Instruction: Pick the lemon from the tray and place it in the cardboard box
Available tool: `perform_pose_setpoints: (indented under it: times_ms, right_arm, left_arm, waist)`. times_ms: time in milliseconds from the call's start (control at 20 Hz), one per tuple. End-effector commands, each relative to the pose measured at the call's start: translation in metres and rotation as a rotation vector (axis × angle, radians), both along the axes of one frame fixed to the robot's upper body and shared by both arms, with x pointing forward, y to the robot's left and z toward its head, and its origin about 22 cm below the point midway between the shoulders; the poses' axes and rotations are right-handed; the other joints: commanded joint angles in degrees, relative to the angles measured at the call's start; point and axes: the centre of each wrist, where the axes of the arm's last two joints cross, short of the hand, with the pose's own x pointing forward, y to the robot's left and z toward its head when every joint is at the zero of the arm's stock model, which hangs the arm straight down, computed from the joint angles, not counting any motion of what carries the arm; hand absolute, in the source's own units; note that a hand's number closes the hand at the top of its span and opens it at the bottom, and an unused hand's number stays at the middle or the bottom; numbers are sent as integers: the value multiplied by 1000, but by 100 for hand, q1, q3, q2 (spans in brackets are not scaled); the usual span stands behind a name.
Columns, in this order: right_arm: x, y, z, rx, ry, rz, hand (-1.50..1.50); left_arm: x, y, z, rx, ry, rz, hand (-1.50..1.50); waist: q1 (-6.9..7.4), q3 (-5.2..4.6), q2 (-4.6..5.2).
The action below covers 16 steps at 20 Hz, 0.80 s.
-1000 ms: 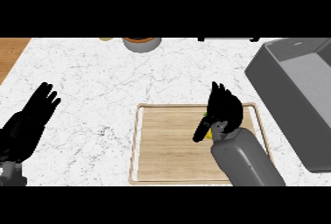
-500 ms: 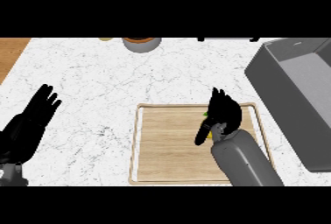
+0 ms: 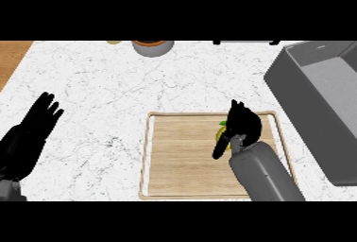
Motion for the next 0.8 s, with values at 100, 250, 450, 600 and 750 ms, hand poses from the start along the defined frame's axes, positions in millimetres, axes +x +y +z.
perform_pose_setpoints:
  times_ms: [100, 250, 450, 600, 750]
  right_arm:
    - [-7, 15, -4, -76, 69, -109, -150]
    - [4, 11, -19, -88, 83, -112, -150]
    - [-5, 11, -12, -77, -21, -45, 150]
    - [3, 9, -6, -106, -20, -29, 150]
    - [15, 18, 0, -110, -24, -20, 150]
  left_arm:
    - [8, -2, -4, -6, -1, 2, 0]
    - [11, -9, 12, -22, 7, -12, 0]
    - [-1, -13, -6, -7, -10, -7, 0]
    - [-12, 0, -5, -2, 1, 2, 0]
    - [13, 10, -6, 10, 0, -3, 0]
  waist:
    - [-20, -1, 1]
    - [13, 2, 5]
    - [-8, 0, 0]
    - [-1, 0, -1]
    - [-7, -1, 10]
